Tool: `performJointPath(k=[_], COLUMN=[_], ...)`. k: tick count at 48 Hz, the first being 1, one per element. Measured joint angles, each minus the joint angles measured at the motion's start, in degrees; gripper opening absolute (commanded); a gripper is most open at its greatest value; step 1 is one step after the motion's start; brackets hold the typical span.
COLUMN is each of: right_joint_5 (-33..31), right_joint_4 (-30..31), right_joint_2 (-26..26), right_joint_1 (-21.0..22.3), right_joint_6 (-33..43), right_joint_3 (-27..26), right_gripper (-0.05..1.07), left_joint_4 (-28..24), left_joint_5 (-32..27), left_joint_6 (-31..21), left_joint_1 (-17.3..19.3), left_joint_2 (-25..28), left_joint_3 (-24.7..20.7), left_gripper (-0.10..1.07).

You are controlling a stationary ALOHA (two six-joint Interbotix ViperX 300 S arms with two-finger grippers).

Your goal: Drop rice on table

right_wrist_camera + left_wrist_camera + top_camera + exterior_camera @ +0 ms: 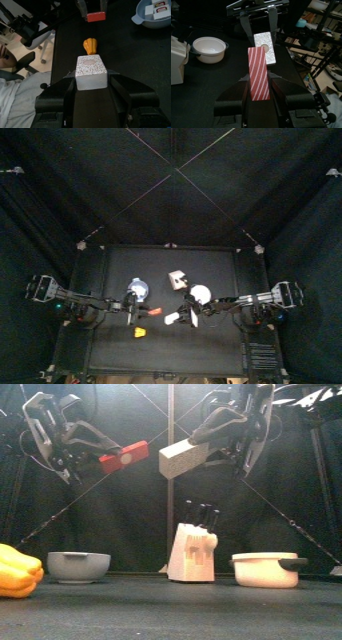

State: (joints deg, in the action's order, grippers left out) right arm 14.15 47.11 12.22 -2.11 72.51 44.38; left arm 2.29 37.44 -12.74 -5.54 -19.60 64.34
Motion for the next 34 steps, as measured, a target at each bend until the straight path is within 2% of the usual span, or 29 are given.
performJointPath(k=[11, 24, 34], right_joint_5=[-0.5, -7.2, -8.8], right_joint_4=[-2.5, -9.5, -7.5], right_joint_2=[0.0, 0.0, -5.8], right_joint_1=[0.0, 0.0, 0.0], right_joint_6=[0.0, -0.6, -0.7], right_joint_3=[0.2, 1.0, 0.0], right_gripper=[0.54, 0.54, 0.54], left_joint_4=[0.0, 0.1, 0.1], left_joint_5=[-0.6, -0.8, -0.9], left_joint_6=[0.0, -0.1, 0.0], left_joint_1=[0.0, 0.3, 0.8], left_joint_2=[0.1, 0.2, 0.2], left_joint_3=[0.0, 0.2, 0.9], left_gripper=[0.49, 0.49, 0.49])
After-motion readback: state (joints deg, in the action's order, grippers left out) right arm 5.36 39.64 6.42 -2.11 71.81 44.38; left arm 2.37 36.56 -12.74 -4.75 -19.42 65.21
